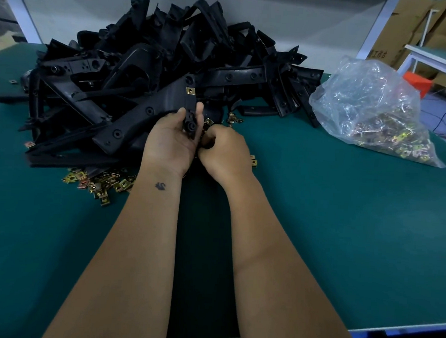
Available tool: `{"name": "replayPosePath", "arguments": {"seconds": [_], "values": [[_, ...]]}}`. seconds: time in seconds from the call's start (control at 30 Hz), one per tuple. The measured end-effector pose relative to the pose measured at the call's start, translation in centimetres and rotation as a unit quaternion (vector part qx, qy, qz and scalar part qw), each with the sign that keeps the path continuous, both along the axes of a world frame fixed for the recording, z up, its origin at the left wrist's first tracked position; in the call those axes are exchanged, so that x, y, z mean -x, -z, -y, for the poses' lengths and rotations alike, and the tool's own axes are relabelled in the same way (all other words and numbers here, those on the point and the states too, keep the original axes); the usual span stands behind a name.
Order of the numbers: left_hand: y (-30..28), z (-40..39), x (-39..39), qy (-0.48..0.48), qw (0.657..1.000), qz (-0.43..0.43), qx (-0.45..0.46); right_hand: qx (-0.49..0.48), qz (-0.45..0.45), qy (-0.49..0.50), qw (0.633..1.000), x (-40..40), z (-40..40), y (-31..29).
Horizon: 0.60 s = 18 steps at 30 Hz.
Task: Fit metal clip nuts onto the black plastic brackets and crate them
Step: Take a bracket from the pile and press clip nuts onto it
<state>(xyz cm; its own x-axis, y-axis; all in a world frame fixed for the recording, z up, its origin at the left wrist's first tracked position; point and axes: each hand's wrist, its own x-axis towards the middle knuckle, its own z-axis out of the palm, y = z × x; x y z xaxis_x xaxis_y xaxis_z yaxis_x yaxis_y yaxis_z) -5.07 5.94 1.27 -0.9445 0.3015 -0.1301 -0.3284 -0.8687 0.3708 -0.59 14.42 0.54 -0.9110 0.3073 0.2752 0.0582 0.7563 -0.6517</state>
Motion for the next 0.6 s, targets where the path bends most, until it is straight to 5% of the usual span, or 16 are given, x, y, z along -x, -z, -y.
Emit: {"name": "replayPosePath", "arguments": {"seconds": [0.6], "values": [[-0.1, -0.6, -0.5, 0.022, 0.999, -0.004, 0.041, 0.371, -0.159, 0.077, 0.912, 0.1, -1.4, -0.9]]}}
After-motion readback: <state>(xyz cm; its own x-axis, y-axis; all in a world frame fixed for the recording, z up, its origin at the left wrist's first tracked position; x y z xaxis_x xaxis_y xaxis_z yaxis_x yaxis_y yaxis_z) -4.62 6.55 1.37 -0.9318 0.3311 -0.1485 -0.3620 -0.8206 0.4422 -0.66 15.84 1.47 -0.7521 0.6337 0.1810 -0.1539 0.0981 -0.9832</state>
